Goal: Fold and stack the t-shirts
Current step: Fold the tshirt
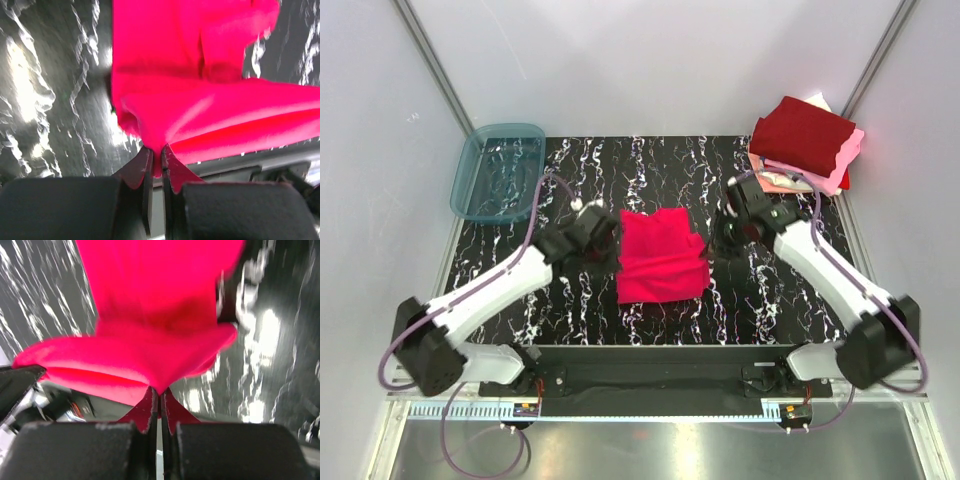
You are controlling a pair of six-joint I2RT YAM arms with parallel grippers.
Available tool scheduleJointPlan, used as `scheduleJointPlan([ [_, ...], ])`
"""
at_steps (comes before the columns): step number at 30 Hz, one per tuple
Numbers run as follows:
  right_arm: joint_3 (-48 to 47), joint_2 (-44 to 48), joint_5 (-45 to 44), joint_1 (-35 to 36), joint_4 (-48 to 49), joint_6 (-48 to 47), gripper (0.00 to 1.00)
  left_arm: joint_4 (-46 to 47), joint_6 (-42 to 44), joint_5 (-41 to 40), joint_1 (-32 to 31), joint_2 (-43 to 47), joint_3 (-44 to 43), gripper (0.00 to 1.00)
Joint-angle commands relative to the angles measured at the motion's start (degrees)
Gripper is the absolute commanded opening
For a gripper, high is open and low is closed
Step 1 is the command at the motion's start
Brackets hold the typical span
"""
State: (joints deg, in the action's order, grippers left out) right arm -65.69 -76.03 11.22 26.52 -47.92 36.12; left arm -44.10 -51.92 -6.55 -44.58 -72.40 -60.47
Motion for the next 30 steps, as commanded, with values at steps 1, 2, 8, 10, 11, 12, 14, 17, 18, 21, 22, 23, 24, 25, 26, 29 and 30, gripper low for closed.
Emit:
scheduleJointPlan([
  [1,-11.54,-8.67,1.51,-4.72,2.22,-6.67,0.00,1.73,9.28,4.52,7.03,-7.99,-9.47,0.09],
  [2,-14.52,-15.22,2.39,-5.77,2.22,-8.24,0.00,1.47,11.90,6.18,10.53,-10.89,-12.02,0.09],
  [8,-60.94,-53.22,4.51,-12.90,-10.32,-11.59,0.61,-10.70,20.01,14.88,22.41,-51.17,-55.44,0.90],
  [10,-67.79,-58.52,3.20,-13.51,-15.79,-12.56,0.83,-14.42,21.16,15.61,22.78,-56.60,-62.46,0.99],
  [11,-69.90,-58.62,1.71,-13.52,-16.32,-13.96,0.90,-15.48,21.16,15.42,22.78,-58.28,-64.32,0.99],
  [12,-69.05,-57.92,1.44,-13.52,-15.02,-14.93,0.97,-14.45,21.16,15.51,22.78,-57.68,-63.03,0.99],
  [14,-60.58,-52.75,0.91,-13.69,-9.86,-16.16,1.00,-7.81,20.55,15.95,22.78,-51.92,-53.68,0.99],
  [17,-47.05,-44.57,3.70,-14.83,-2.03,-15.21,1.00,-1.71,19.49,15.86,23.22,-44.52,-43.29,0.99],
  [18,-44.20,-41.51,4.76,-15.36,-0.52,-14.85,1.00,-1.35,19.23,15.51,23.31,-43.28,-41.76,0.99],
  [21,-33.74,-37.19,10.73,-17.29,5.98,-14.41,1.00,-0.38,19.49,14.64,23.31,-38.35,-36.05,0.99],
  [22,-31.45,-36.56,12.49,-17.82,7.82,-14.58,1.00,-0.03,19.66,14.28,23.31,-36.86,-34.38,0.99],
  [23,-27.69,-36.30,15.20,-18.34,11.06,-14.76,1.00,0.67,19.84,14.02,23.31,-33.71,-31.23,0.99],
  [24,-26.52,-36.29,15.93,-18.61,11.79,-14.76,1.00,0.94,20.02,13.67,23.31,-32.20,-29.72,0.99],
  [25,-25.29,-37.34,17.41,-18.70,12.23,-15.28,1.00,1.20,20.36,12.62,23.31,-29.49,-27.19,0.99],
  [26,-24.93,-38.05,18.47,-18.79,13.02,-15.72,1.00,1.21,20.54,11.74,23.31,-28.33,-26.12,0.99],
  [29,-23.87,-41.30,21.81,-18.96,14.95,-16.87,0.98,1.12,21.42,9.28,23.31,-24.90,-22.52,0.99],
  [30,-23.78,-43.13,22.69,-18.96,15.31,-17.13,0.98,1.12,21.86,8.57,23.31,-24.46,-21.72,0.99],
])
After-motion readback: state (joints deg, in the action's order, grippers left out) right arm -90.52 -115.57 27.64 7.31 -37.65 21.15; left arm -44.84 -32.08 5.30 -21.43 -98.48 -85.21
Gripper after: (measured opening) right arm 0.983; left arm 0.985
